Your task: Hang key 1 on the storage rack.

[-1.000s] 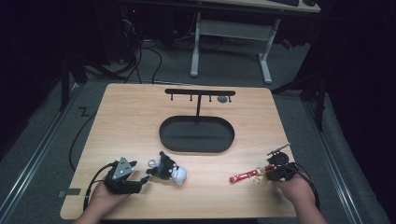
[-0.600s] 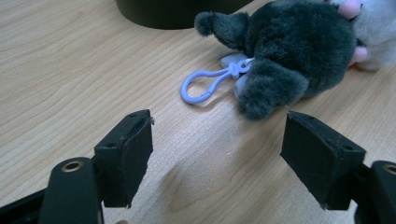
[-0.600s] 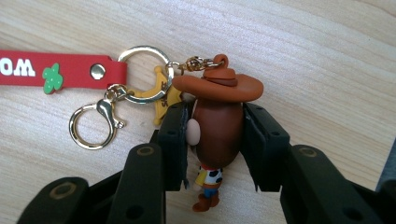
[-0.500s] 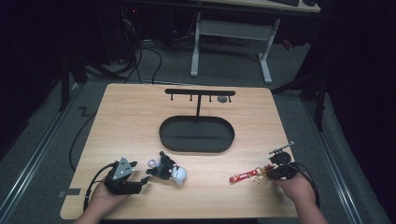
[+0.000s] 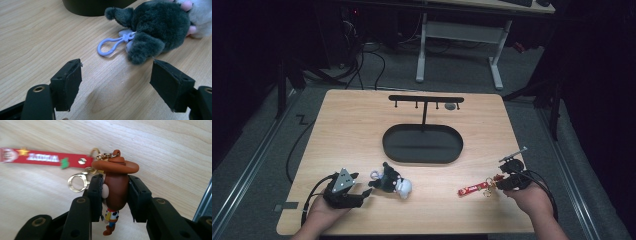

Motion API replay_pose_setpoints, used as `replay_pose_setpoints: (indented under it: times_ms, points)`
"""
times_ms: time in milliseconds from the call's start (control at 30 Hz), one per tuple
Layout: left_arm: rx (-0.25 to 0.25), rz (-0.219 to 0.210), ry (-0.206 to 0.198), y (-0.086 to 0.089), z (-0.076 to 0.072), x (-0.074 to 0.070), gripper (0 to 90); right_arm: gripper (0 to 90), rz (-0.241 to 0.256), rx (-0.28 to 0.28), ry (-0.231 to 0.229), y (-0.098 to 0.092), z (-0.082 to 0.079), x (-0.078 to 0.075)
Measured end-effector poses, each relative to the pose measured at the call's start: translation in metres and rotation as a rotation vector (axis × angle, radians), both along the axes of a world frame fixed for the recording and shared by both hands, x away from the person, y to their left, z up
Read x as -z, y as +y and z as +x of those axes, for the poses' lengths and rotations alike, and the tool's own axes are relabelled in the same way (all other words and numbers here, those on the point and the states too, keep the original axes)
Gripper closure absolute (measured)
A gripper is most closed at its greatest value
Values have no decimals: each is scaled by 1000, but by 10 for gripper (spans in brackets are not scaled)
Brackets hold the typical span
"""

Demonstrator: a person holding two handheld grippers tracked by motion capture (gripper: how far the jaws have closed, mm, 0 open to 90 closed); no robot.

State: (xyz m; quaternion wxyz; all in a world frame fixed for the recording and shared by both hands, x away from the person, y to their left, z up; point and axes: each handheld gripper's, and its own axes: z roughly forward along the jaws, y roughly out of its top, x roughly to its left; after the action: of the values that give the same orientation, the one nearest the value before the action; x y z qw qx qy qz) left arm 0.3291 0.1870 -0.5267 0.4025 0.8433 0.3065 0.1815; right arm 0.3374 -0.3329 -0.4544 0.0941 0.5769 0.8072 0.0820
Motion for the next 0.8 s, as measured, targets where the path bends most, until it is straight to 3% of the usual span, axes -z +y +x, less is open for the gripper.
replay_pose_setpoints:
  times_ms: [433, 800]
  points:
    - [3, -6, -3, -1, 0, 0, 253, 669, 52, -16, -19, 10, -10, -34]
    - [5, -8, -2, 0, -1, -1, 252, 669, 63, -39, -53, 16, -13, -69]
